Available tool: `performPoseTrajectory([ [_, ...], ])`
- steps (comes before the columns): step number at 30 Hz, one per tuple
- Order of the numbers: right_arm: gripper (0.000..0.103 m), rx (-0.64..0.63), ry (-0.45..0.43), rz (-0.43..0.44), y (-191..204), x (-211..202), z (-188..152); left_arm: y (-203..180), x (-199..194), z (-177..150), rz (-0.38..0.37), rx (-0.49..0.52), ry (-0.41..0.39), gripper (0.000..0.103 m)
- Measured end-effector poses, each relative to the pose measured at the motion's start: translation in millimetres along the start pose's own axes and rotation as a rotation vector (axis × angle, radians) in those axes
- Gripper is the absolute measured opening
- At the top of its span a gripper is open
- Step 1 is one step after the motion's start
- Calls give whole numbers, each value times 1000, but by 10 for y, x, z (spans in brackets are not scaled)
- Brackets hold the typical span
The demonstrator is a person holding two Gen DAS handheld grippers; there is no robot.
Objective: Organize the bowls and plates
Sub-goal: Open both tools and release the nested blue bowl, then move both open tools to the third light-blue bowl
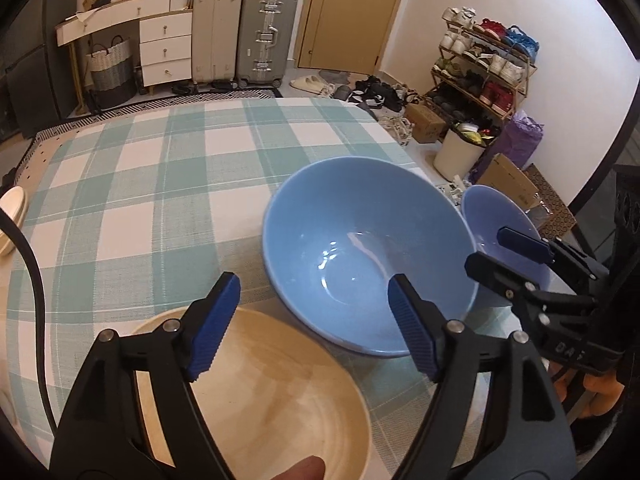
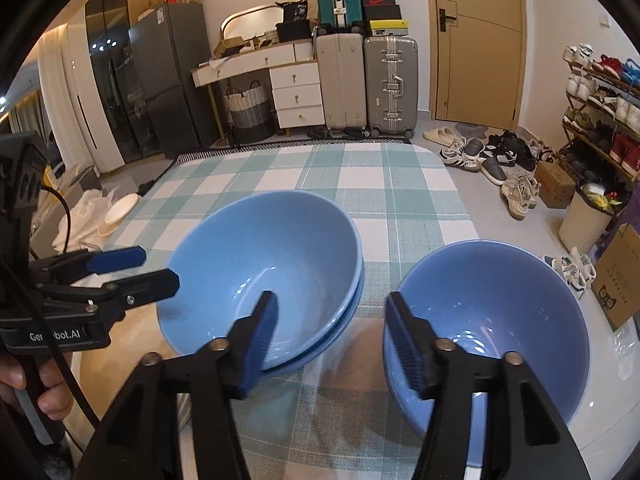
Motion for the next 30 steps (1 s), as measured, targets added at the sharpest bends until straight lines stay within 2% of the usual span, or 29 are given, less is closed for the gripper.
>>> performPoseTrajectory([
  [1, 86, 19, -14, 1, -18, -45, -23, -39, -11, -18, -2, 6, -4, 76],
  [7, 98, 67, -62, -48, -115, -340, -144, -221, -86, -102, -39, 24, 1, 81],
  [9, 100, 67, -82, -60, -148, -456, -175, -271, -105, -133, -46, 29, 1, 88],
  [10, 101, 66, -91, -65, -164, -509, -191, -300, -115, -152, -50, 31, 0, 101],
  [16, 102, 92, -128, -107, -355, -784, -280, -479, -136, -261, -64, 45, 5, 101],
  [30, 102, 175, -128, -158, -821, -1097, -504, -902, -190, -494, -87, 71, 2, 101],
])
Point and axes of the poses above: each gripper's, at about its wrist camera, not at the fingertips, and x roughly the way its jaws point, y to its left, z to its top, the point moved 2 cm from there along x, roughly the way its jaws point, and after that the axes turned 14 degrees about -x, right-handed, at the moved point
